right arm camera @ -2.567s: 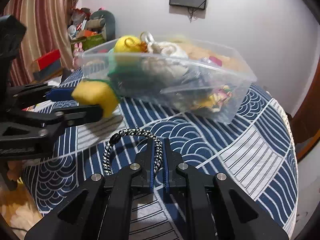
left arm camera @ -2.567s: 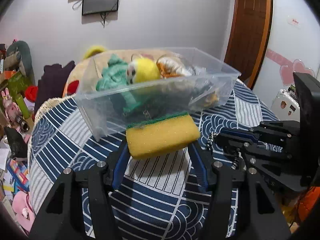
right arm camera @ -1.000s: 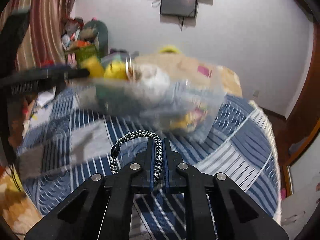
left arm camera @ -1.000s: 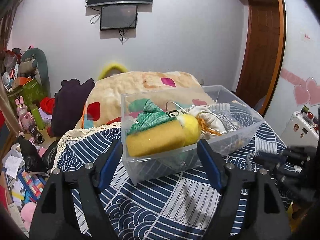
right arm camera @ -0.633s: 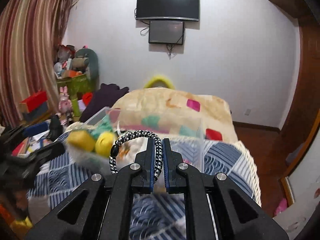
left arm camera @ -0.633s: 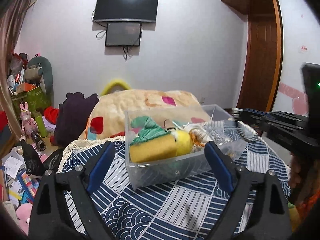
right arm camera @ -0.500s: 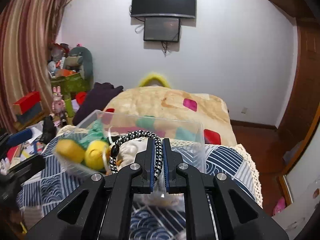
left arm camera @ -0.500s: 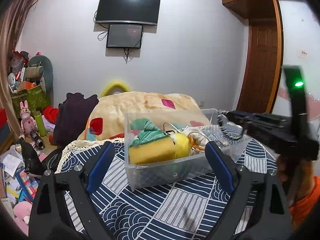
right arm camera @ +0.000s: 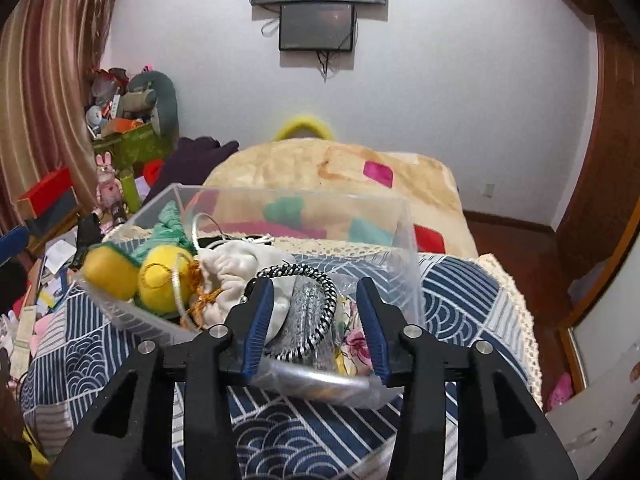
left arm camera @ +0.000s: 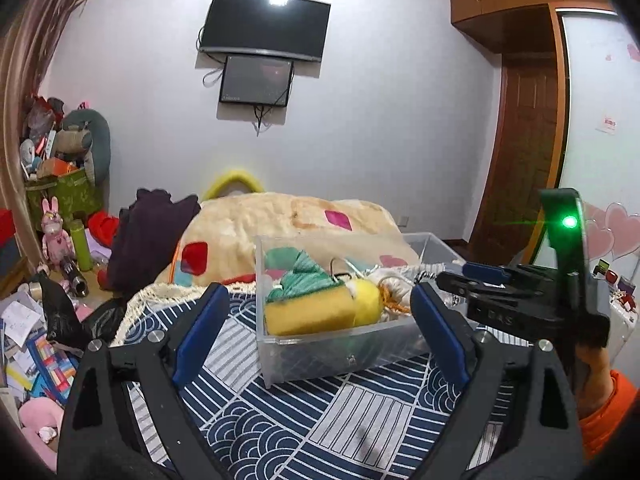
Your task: Organize soft objects
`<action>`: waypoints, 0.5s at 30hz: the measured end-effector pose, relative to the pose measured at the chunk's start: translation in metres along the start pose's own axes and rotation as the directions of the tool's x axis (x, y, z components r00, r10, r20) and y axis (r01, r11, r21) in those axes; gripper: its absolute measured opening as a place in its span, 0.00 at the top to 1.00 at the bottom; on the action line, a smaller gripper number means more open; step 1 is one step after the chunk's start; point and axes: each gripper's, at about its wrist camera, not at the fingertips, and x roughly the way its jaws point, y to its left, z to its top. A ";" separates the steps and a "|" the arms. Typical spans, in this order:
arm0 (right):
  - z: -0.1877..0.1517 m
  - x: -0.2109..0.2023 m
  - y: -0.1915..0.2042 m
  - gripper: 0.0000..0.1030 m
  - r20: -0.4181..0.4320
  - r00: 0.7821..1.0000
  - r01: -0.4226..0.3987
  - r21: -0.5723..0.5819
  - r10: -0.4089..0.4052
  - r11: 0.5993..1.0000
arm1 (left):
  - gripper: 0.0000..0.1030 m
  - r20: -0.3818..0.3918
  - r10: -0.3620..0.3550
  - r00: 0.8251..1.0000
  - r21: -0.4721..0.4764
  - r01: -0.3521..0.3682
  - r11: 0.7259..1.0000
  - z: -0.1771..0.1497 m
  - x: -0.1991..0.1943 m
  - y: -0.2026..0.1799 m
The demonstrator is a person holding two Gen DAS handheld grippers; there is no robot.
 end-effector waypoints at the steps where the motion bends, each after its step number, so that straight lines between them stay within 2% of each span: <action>1: 0.000 -0.008 0.000 0.61 0.013 1.000 -0.008 -0.003 0.008 1.000 | 0.10 0.012 0.003 1.000 0.007 -0.003 1.000 0.001 -0.003 -0.002; 7: 0.002 -0.061 0.000 0.61 0.135 0.988 -0.078 -0.003 0.077 0.997 | 0.10 0.081 0.002 0.997 0.036 -0.005 0.999 0.012 -0.026 -0.011; 9: 0.002 -0.080 0.000 0.57 0.178 0.979 -0.099 -0.003 0.098 0.995 | 0.10 0.095 -0.005 0.996 0.034 0.001 0.999 0.016 -0.033 -0.013; 15: 0.001 -0.118 0.001 0.37 0.275 0.954 -0.126 0.009 0.118 0.992 | 0.10 0.126 -0.010 0.992 0.037 0.005 0.999 0.020 -0.051 -0.018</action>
